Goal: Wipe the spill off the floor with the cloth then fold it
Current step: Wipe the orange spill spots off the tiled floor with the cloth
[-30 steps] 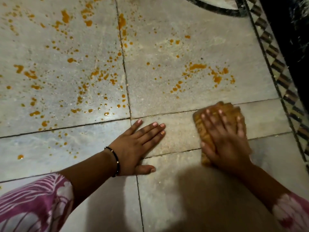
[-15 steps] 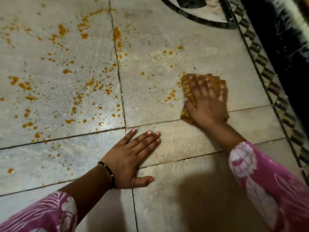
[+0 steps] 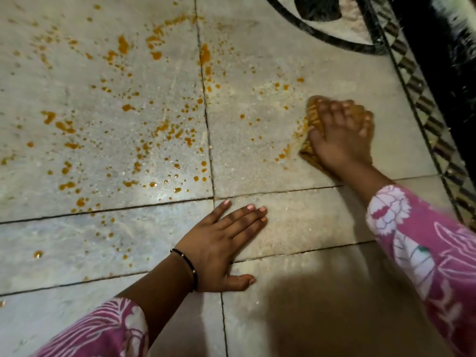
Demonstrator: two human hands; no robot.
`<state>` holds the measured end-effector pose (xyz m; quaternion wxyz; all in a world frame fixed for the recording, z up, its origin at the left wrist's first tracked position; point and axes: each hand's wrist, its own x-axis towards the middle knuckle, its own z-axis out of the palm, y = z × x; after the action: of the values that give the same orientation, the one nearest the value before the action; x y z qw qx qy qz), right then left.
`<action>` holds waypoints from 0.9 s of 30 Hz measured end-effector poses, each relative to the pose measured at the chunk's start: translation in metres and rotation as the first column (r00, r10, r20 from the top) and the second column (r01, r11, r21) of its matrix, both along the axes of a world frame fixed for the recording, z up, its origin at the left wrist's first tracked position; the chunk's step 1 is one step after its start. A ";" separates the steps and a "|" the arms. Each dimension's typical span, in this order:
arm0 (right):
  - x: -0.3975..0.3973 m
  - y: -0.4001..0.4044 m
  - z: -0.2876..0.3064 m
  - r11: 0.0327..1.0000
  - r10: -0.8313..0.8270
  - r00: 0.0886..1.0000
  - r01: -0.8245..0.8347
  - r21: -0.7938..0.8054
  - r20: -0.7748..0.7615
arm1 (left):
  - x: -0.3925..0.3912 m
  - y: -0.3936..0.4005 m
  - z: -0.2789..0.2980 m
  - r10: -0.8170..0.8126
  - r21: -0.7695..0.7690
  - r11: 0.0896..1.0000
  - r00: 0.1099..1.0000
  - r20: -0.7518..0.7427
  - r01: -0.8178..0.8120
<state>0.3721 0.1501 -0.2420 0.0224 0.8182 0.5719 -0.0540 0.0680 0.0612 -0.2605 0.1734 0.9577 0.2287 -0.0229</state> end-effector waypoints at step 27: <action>0.034 -0.096 0.001 0.943 0.334 0.942 -0.334 -0.006 -0.014 | 0.003 0.000 0.003 0.012 0.010 1.000 0.999 -0.031 -0.012</action>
<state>0.4058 0.0541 -0.2413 0.0310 0.7090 0.7022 -0.0571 0.0715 0.0607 -0.2578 0.1654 0.9566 0.2373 -0.0358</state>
